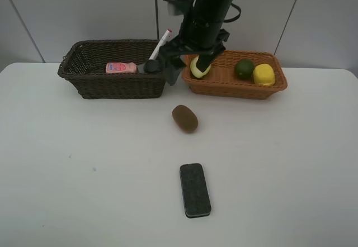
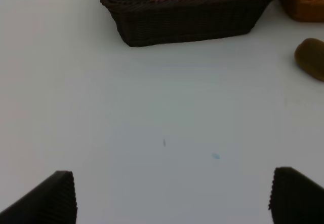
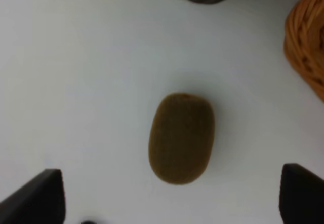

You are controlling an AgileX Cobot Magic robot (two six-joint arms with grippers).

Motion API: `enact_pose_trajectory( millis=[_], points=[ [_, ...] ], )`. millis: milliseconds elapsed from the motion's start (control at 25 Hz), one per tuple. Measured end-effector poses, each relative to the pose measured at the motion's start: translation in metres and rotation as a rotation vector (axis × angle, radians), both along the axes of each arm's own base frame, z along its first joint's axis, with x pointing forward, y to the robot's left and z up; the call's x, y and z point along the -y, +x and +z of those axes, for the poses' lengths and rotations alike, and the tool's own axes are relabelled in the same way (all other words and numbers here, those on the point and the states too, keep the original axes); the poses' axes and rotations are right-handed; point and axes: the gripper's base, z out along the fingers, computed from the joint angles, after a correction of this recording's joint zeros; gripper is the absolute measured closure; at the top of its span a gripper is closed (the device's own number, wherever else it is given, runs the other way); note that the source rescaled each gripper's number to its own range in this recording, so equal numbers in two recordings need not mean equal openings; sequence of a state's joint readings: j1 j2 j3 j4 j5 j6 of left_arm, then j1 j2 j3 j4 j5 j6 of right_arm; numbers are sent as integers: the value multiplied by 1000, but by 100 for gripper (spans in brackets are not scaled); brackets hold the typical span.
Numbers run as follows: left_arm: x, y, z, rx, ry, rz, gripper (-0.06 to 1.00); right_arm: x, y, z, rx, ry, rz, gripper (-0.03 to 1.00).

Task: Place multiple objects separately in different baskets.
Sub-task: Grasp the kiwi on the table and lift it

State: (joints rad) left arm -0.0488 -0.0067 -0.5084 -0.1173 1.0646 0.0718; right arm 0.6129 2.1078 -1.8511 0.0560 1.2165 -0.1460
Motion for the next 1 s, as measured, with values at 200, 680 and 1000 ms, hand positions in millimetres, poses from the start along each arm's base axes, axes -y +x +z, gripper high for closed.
enact_pose_trajectory(
  millis=[200,680,1000],
  points=[
    [0,0,0,0,0,0,-5,2,-10,-34,-63,-38,3,-3],
    [0,0,0,0,0,0,-5,-1,0,-88,-20,-56,12,-3],
    [0,0,0,0,0,0,-5,-4,6,-119,-8,-65,18,-3]
  ],
)
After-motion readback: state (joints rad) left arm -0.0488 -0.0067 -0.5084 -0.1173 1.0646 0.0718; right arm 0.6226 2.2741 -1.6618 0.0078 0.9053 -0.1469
